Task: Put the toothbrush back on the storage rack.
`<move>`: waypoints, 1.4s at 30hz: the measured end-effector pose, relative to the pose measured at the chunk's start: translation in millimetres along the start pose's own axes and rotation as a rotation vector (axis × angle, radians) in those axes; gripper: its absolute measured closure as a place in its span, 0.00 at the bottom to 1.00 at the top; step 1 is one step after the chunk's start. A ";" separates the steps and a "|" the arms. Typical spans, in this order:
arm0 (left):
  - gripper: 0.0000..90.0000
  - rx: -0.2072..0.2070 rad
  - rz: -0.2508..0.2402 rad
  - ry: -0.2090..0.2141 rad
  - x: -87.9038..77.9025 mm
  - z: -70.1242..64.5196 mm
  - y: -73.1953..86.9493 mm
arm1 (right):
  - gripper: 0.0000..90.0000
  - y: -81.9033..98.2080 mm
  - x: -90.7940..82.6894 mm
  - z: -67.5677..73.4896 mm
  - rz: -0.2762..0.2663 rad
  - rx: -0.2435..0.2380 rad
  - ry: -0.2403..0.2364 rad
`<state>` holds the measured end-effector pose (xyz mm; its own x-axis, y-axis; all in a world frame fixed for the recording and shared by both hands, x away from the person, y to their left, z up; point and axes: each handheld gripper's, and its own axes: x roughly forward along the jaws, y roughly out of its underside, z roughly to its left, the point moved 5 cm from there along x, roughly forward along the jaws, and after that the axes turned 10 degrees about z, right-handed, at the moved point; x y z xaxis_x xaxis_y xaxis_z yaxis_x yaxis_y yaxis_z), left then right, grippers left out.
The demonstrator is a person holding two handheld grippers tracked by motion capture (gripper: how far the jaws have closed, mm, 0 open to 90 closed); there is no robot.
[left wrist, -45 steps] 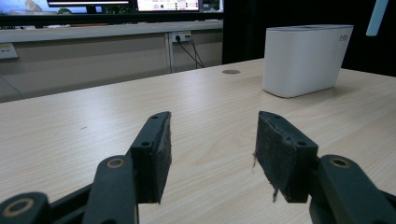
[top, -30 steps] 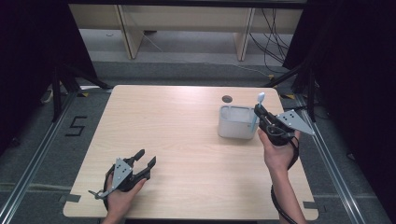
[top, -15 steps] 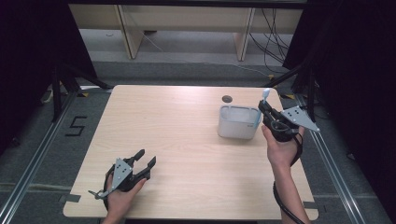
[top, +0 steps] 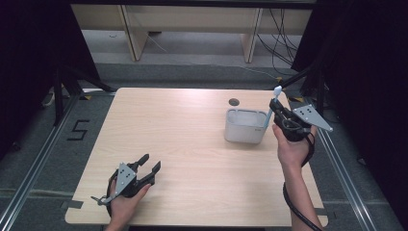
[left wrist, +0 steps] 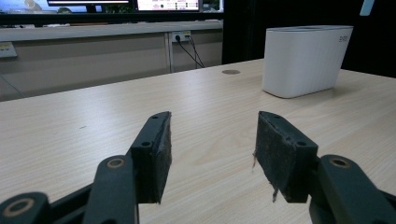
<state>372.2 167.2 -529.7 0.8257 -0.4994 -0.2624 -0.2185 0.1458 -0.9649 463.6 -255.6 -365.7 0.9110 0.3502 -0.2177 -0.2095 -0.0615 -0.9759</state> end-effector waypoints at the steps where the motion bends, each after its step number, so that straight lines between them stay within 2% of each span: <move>1: 0.50 0.001 0.000 0.000 0.0 0.0 0.0 | 0.95 -2.0 1.1 -1.9 -0.007 -0.007 0.008; 2: 0.50 0.001 0.000 0.000 0.0 -0.1 0.0 | 0.95 -2.1 1.4 -0.9 0.006 0.009 -0.004; 6: 0.50 0.001 -0.001 0.000 0.0 -0.2 0.0 | 0.95 -5.5 2.9 -5.5 -0.009 -0.005 0.015; 8: 0.50 0.002 -0.001 0.000 0.0 -0.2 0.0 | 0.95 -6.5 3.6 -5.9 -0.006 0.008 0.017; 12: 0.50 0.003 0.000 0.000 0.0 -0.4 0.0 | 0.95 -9.0 5.4 -7.4 -0.009 0.001 0.011; 13: 0.50 0.005 0.002 0.000 0.0 -0.6 0.0 | 0.95 -9.6 5.5 -8.1 0.011 0.004 0.017; 15: 0.50 0.006 0.002 -0.001 0.0 -0.7 0.0 | 0.95 -10.7 7.3 -8.2 -0.007 0.007 0.013; 16: 0.50 0.013 0.002 -0.001 -0.1 -0.6 -0.1 | 0.95 -10.7 8.7 -8.6 0.007 0.009 0.011; 22: 0.50 0.005 0.002 0.001 0.0 -0.7 0.0 | 0.95 -13.8 14.1 -8.9 -0.006 0.012 0.013; 23: 0.50 0.005 0.002 0.001 0.0 -0.7 0.0 | 0.95 -13.3 14.3 -10.3 0.013 0.004 0.014; 25: 0.50 0.003 0.001 0.002 0.1 -0.5 0.0 | 0.95 -13.6 16.7 -9.9 -0.004 0.019 0.003; 26: 0.50 0.001 0.001 0.002 0.2 -0.5 0.0 | 0.95 -12.8 17.7 -11.7 0.014 0.009 0.014; 33: 0.51 -0.003 0.002 0.000 0.2 0.0 0.0 | 0.95 -11.7 22.4 -14.0 0.003 0.016 0.012; 39: 0.51 -0.006 0.003 0.000 0.2 0.3 0.1 | 0.95 -7.9 25.3 -17.1 0.035 0.019 0.025; 42: 0.51 -0.006 0.002 0.002 0.1 0.3 0.0 | 0.95 -6.3 28.3 -18.9 0.026 0.013 0.030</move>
<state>372.4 167.4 -529.8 0.8245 -0.5005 -0.2641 -0.2231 0.1413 -0.9645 497.4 -263.0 -366.0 0.9155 0.3202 -0.2434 -0.2377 -0.0576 -0.9696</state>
